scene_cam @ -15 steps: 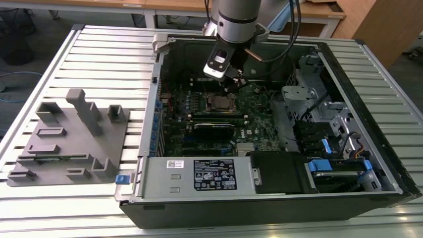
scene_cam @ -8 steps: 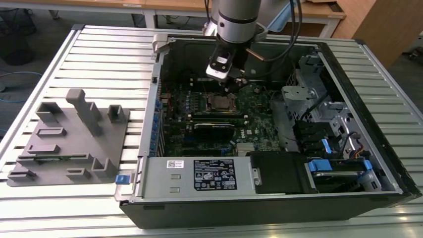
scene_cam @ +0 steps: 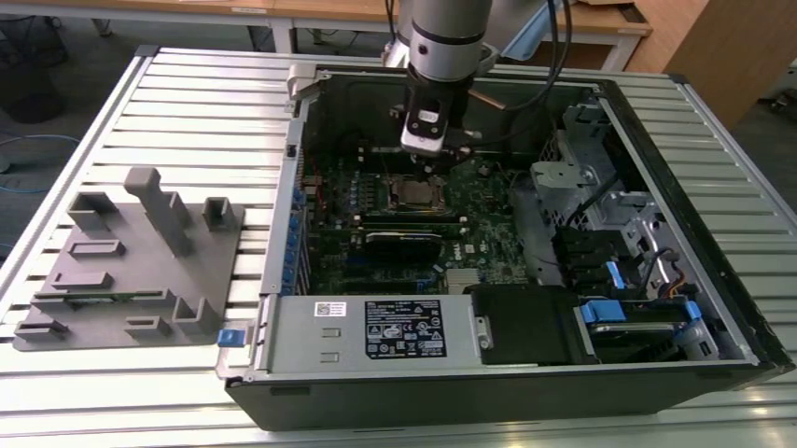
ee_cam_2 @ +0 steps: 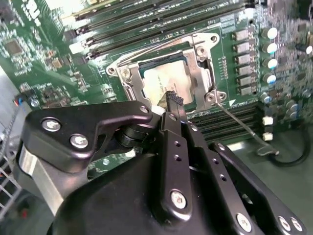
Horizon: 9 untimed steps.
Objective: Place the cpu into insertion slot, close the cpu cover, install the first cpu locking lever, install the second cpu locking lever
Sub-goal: 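Close the cpu cover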
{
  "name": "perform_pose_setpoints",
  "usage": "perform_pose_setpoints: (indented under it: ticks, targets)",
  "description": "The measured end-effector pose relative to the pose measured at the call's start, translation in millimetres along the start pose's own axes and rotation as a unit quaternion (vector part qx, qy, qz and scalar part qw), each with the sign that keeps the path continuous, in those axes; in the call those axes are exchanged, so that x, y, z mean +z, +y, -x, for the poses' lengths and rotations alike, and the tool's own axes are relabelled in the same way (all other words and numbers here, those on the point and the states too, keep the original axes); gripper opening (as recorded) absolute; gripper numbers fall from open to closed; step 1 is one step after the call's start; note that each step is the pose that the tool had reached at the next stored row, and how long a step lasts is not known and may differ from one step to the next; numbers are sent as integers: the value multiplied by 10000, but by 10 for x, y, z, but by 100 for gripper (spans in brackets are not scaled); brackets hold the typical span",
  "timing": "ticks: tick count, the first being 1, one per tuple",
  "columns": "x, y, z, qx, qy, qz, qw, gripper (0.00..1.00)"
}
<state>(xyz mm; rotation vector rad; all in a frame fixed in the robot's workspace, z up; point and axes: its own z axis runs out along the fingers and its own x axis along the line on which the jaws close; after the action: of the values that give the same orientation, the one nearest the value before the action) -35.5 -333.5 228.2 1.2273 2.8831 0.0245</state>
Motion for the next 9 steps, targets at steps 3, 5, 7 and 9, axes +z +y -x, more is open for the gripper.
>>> perform_pose_setpoints:
  ticks: [3, 5, 7, 9]
  targets:
    - [1, 0, 0, -266, 5, 0, 9996, 11]
    - [3, 0, 0, -454, 8, 0, 9990, 11]
    - [4, 0, 0, -634, 11, 1, 9980, 11]
    - [5, 0, 0, -772, 13, 1, 9970, 11]
